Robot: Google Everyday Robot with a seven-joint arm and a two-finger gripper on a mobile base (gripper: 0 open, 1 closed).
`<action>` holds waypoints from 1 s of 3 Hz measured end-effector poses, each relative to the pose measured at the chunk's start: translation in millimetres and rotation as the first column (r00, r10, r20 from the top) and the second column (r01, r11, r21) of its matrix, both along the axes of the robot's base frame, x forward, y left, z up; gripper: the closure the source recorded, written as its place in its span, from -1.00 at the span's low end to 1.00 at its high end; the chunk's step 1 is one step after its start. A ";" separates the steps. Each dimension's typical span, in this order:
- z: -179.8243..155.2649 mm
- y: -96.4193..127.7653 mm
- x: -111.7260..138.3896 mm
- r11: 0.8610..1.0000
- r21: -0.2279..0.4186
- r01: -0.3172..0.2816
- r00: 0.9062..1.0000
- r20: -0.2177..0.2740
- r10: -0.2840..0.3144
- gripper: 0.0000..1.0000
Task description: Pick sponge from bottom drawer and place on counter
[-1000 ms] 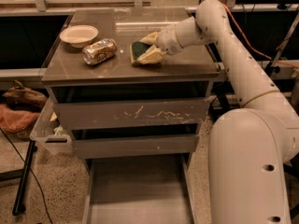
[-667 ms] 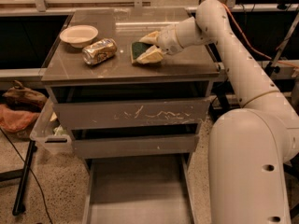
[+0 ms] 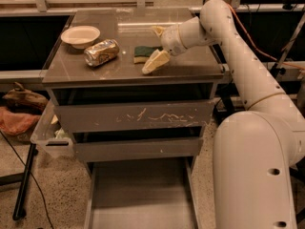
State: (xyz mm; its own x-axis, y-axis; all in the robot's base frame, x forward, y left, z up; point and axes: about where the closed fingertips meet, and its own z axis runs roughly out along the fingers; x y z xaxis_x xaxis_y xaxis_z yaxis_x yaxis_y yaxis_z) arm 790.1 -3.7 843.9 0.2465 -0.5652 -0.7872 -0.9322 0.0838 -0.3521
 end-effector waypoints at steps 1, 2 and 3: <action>27.9 -13.9 -13.6 0.999 0.001 0.035 0.998 0.051 -0.035 -1.00; 88.8 -42.3 -46.2 0.993 0.018 0.121 0.979 0.163 -0.122 -1.00; 182.2 -53.8 -107.0 0.970 0.092 0.227 0.928 0.281 -0.244 -1.00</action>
Offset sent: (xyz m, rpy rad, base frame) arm -0.2002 -0.1145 0.2259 -0.0555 -0.4102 -0.3634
